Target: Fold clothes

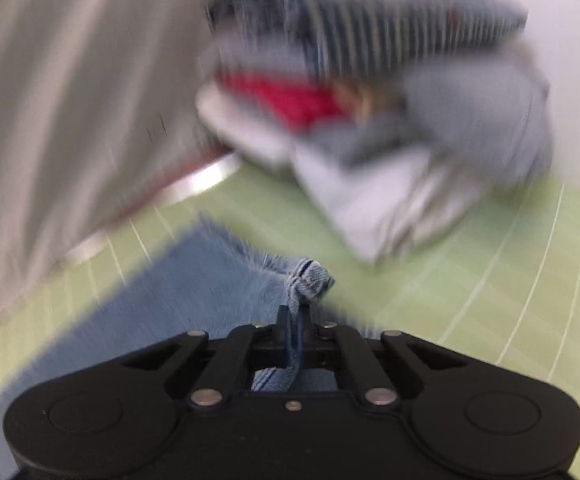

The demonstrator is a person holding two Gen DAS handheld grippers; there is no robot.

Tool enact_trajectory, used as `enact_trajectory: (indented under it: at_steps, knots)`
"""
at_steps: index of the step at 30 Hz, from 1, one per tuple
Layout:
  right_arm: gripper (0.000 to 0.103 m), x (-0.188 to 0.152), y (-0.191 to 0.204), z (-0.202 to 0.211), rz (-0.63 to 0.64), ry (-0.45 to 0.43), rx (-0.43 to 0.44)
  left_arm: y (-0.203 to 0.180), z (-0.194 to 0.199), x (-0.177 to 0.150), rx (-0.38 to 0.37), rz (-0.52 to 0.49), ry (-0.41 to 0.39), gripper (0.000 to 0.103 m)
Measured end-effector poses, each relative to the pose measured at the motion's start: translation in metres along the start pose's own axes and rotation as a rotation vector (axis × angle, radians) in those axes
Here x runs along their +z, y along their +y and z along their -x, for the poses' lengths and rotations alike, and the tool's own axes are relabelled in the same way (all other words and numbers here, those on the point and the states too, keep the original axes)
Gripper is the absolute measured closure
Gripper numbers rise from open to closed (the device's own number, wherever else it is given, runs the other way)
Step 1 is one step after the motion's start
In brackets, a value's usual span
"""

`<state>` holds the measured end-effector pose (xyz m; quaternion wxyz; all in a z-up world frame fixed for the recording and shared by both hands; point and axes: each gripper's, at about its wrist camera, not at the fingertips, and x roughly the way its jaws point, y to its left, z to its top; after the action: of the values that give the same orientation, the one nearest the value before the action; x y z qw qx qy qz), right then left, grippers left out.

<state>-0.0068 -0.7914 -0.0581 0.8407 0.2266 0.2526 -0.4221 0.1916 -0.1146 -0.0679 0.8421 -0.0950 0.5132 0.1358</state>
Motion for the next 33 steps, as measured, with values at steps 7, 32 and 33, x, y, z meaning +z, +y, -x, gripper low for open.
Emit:
enact_trajectory:
  at_steps: [7, 32, 33]
  knots:
    - [0.1, 0.017, -0.008, 0.037, 0.007, -0.075, -0.069, 0.022, -0.004, 0.004, -0.005, 0.073, 0.007, 0.013]
    - [0.0, -0.075, 0.067, 0.042, 0.153, 0.283, -0.058, 0.108, -0.021, 0.006, -0.128, 0.337, -0.061, 0.005]
    - [0.0, -0.077, 0.07, 0.043, 0.168, 0.29, -0.055, 0.112, -0.022, 0.007, -0.129, 0.344, -0.073, 0.005]
